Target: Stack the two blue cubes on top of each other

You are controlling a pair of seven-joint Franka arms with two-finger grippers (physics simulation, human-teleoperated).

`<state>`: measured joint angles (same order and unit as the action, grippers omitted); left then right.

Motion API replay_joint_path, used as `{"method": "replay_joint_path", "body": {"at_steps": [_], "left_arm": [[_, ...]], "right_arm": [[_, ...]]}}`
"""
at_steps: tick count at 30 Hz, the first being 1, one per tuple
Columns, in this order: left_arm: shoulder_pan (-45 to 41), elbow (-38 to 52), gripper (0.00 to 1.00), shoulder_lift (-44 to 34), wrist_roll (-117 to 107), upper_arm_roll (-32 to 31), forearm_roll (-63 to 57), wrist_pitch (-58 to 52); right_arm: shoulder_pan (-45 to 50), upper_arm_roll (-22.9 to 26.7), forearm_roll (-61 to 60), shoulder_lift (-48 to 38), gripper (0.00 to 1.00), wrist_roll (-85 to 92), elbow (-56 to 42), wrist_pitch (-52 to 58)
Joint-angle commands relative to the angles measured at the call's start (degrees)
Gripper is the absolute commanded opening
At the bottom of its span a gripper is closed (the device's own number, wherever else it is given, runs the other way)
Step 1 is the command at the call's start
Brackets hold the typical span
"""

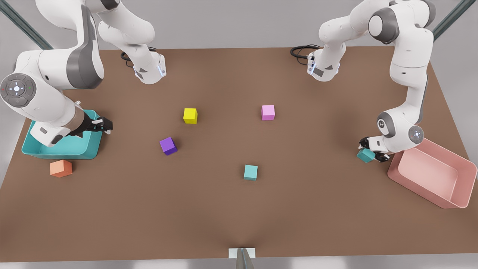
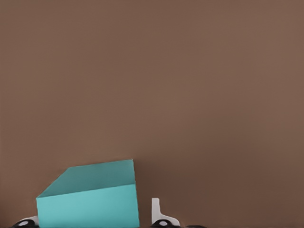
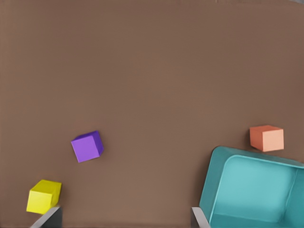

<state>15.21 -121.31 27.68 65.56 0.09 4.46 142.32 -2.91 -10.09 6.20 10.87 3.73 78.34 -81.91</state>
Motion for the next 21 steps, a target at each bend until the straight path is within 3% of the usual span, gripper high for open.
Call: {"method": "replay_joint_path", "body": {"at_steps": [1,2,4,6,9,12,13,17,21], "left_arm": [[0.0,0.0,0.63,0.0,3.4,0.0,0.0,1.0],[0.0,0.0,0.45,-0.1,3.4,0.0,0.1,1.0],[-0.4,0.0,0.45,-0.7,3.1,0.0,2.7,0.8],[-2.5,0.0,0.45,-6.0,-13.5,-1.8,2.7,-5.2],[-15.6,3.0,0.46,-11.9,-48.0,-1.9,2.4,-18.1],[-35.5,21.5,0.50,-2.0,-89.7,-1.9,2.3,-25.3],[-38.1,27.1,0.50,2.3,-94.2,-1.9,2.7,-25.7],[-44.8,49.3,0.49,17.8,-110.6,-1.9,4.6,-26.1],[-45.4,59.0,0.49,24.1,-111.2,-1.8,4.6,-26.0]], "right_arm": [[0.0,0.0,0.0,-0.1,1.00,5.9,0.0,0.1],[0.1,0.0,0.0,0.1,1.00,5.9,-0.5,0.1],[0.1,0.0,0.0,0.8,1.00,5.9,-0.9,0.1],[0.1,0.0,0.0,0.8,1.00,5.9,-1.2,0.1],[0.0,0.0,0.1,0.8,1.00,5.9,-1.4,0.1],[-0.2,0.1,1.3,0.9,1.00,6.0,-2.1,0.1],[-0.2,0.1,1.5,0.9,1.00,6.0,-2.5,0.1],[-0.1,0.0,4.1,0.3,1.00,5.9,-2.6,0.1],[0.3,-0.1,4.1,0.5,1.00,5.7,-2.6,0.5]]}}
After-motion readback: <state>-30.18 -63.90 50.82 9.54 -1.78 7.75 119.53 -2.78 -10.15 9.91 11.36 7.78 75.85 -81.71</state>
